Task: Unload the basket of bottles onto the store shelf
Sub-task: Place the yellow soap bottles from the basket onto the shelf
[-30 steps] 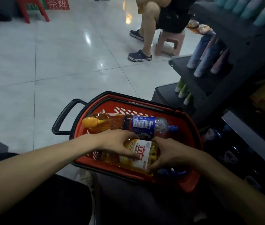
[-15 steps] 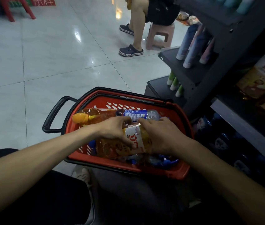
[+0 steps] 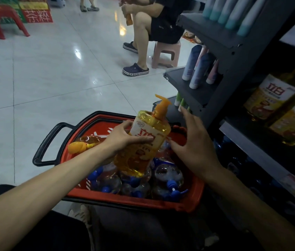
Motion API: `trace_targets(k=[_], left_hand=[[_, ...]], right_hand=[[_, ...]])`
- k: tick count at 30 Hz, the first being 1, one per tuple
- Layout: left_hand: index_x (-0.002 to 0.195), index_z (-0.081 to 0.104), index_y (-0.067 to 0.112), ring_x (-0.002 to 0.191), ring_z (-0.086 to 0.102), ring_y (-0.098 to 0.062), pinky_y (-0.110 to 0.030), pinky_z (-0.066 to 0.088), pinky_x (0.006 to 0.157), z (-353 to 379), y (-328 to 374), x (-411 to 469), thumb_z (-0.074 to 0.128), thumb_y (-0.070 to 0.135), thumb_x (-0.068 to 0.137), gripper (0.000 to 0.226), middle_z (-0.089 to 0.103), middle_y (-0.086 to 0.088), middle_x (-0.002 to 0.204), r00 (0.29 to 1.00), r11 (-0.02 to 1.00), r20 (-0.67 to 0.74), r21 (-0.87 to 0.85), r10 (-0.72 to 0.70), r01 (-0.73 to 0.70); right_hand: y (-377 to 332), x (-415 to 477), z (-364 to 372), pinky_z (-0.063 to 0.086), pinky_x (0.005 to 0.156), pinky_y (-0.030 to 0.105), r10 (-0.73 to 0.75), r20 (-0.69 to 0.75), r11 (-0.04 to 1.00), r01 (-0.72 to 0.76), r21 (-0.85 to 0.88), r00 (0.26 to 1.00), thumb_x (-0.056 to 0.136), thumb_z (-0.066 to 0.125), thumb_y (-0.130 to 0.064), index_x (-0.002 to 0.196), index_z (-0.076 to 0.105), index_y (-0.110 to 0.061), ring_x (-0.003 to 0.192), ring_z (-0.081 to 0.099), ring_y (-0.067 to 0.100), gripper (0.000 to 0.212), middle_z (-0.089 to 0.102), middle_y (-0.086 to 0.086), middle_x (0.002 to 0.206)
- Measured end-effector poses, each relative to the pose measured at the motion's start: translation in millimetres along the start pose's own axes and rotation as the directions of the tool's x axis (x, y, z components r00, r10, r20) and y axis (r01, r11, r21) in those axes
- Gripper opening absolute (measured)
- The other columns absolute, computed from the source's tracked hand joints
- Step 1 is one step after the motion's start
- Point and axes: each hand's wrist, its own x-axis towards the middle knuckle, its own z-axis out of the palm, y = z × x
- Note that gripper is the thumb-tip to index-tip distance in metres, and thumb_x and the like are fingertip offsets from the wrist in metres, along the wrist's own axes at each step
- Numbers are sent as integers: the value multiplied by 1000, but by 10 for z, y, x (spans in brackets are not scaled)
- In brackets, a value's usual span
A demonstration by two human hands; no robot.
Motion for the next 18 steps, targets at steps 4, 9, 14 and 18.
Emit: trace_targets(k=[4,9,14,18], left_hand=[[122,64,27,104,75,-23,-46,60,96,201,193,17,99,48,53,80,77,-1,111,1000,985,15,-170,0,3],[122,64,26,102,76,-21,-47,61,94,541,417,44,99,39,59,74,78,0,110,996,975,47,-215,70,-58],[122,62,29,97,76,-11,-34,62,86,878,683,-20,95,36,60,71,78,8,107,961,973,157,-93,226,-214],[118,60,34,95,73,-2,-18,60,73,1213,866,-129,89,35,61,64,75,21,105,906,937,256,-1,337,-348]], right_hand=[[99,-51,-29,47,81,8,187,322,898,-295,328,928,75,90,-37,141,49,-32,106,58,-8,77,60,-23,117],[175,-149,-64,60,91,33,240,350,766,-399,504,905,70,94,-21,131,54,-27,110,69,8,73,70,-5,122],[312,-311,-398,58,73,17,253,238,726,-347,594,938,72,87,3,106,67,-34,96,73,-1,54,78,-17,101],[483,-556,-543,61,83,24,330,99,728,-320,607,939,74,91,-8,122,64,-35,106,70,1,62,75,-14,114]])
